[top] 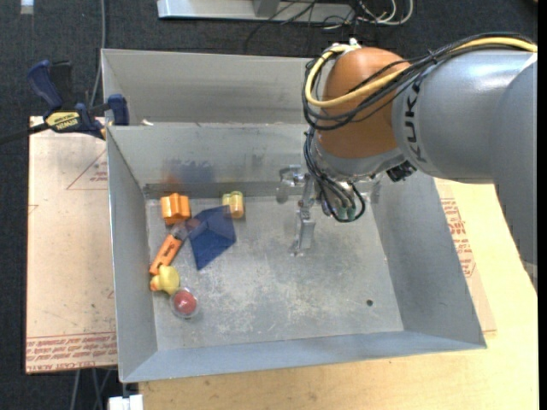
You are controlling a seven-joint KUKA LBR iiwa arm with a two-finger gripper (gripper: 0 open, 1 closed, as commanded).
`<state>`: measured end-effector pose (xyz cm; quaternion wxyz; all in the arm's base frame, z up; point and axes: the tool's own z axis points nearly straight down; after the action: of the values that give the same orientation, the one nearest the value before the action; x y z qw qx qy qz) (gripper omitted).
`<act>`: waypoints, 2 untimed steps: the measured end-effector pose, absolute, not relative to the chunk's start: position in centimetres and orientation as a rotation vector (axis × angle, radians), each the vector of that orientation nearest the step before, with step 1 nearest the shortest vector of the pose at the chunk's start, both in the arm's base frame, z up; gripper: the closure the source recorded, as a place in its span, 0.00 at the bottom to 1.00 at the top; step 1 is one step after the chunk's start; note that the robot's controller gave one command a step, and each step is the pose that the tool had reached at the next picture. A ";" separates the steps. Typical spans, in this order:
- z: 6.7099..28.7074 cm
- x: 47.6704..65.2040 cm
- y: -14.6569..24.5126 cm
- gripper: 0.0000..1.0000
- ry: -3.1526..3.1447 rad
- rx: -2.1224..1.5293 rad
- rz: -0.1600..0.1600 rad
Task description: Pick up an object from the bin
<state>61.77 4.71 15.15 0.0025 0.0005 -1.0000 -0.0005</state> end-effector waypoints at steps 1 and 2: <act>24.1 64.8 10.9 0.00 -3.139 0.249 -0.007; 12.6 61.1 17.8 0.00 -3.133 0.233 -0.012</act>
Offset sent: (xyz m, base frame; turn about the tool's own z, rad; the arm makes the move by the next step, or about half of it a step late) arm 0.0281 0.0585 0.0851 -0.1548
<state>61.12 17.79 12.56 -0.0002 0.0742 -0.9972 -0.0039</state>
